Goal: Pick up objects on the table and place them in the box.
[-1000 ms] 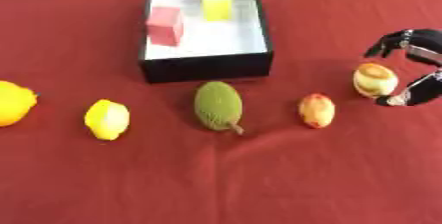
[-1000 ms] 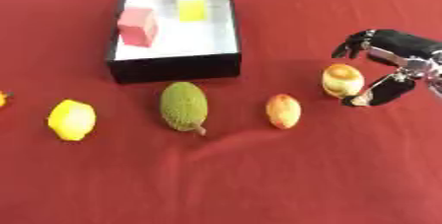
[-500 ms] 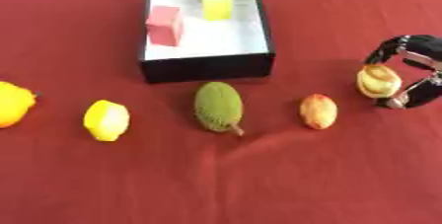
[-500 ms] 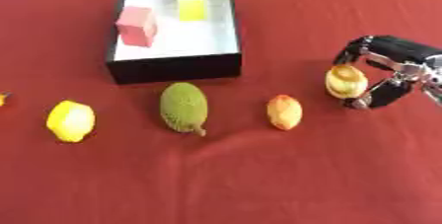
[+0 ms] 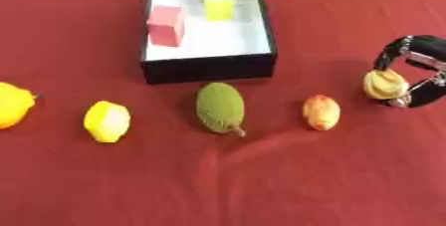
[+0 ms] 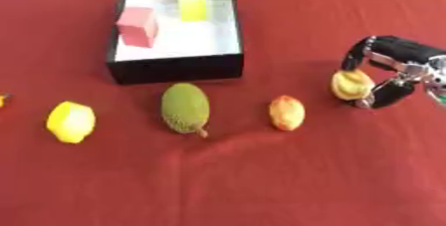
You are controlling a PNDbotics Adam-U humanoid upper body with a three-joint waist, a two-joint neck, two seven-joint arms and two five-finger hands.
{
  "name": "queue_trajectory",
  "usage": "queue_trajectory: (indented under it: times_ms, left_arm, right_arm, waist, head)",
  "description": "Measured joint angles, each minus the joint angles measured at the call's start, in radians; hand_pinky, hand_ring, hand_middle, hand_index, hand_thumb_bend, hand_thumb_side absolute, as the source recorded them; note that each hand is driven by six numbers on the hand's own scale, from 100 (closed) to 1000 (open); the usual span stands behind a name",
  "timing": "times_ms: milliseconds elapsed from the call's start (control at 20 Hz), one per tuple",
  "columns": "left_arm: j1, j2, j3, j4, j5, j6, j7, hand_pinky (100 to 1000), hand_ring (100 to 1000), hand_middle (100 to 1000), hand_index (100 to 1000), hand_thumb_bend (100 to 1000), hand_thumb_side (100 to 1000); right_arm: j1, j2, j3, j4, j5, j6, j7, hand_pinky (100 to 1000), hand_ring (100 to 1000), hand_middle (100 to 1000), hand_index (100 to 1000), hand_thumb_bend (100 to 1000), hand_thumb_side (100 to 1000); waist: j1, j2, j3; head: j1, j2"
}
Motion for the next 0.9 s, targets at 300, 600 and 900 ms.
queue_trajectory:
  times_ms: [300, 600, 900]
  left_arm:
    - [0.000, 0.000, 0.000, -0.001, 0.000, 0.000, 0.000, 755, 834, 788, 872, 643, 627]
    - [0.000, 0.000, 0.000, -0.007, -0.001, -0.002, -0.002, 756, 835, 788, 872, 639, 628]
    - [0.004, 0.001, 0.000, -0.015, -0.006, -0.002, -0.003, 756, 835, 787, 871, 636, 629]
  right_arm:
    - [0.000, 0.000, -0.001, -0.013, -0.026, 0.005, 0.000, 776, 643, 403, 593, 475, 100]
    - [-0.006, -0.020, -0.017, -0.089, -0.049, -0.003, 0.033, 775, 637, 410, 597, 472, 100]
    - [-0.054, -0.065, -0.032, -0.224, -0.098, -0.015, 0.099, 775, 633, 416, 596, 465, 100]
  waist:
    - [-0.002, 0.000, 0.000]
    - [-0.010, -0.001, -0.004]
    - [-0.019, -0.007, -0.004]
  head:
    - [-0.003, 0.000]
    - [-0.002, 0.000]
    - [0.002, 0.001]
